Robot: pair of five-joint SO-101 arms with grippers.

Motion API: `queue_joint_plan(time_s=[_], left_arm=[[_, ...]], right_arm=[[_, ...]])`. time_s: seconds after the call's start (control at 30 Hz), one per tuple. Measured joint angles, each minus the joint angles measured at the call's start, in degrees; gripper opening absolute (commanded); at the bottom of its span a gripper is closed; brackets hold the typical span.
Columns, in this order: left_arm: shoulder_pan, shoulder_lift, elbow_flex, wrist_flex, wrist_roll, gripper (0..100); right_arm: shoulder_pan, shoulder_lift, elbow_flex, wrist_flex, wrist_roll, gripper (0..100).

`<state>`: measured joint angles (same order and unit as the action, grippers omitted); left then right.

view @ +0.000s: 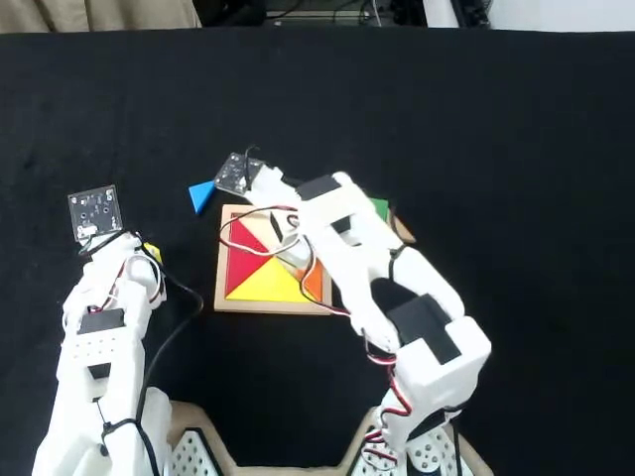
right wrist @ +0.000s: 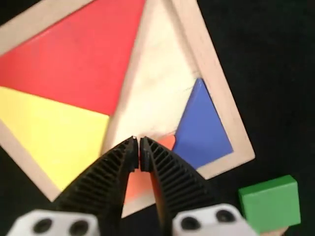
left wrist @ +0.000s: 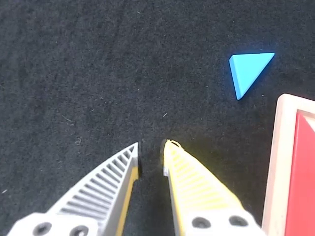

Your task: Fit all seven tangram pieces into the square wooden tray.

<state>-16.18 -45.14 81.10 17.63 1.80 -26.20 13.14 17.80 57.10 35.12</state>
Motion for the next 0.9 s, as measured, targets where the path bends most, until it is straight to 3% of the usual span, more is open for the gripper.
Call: queue_joint_plan(time_s=[0.27, 0.6, 0.8, 0.9], left_arm=[[0.00, 0.00, 0.00, 0.00, 0.00, 10], [0.00, 0.00, 0.00, 0.00, 0.00, 10], [0.00, 0.00, 0.00, 0.00, 0.00, 10], [0.00, 0.00, 0.00, 0.00, 0.00, 10]], right_arm=[[0.97, -10.99, 3.25, 0.44, 0.09, 1.1], [16.18, -22.33, 18.99, -12.22, 0.00, 1.8], [24.62, -22.42, 19.25, -9.85, -2.37, 23.0], [25.32, -21.10, 19.25, -9.49, -3.60, 23.9]])
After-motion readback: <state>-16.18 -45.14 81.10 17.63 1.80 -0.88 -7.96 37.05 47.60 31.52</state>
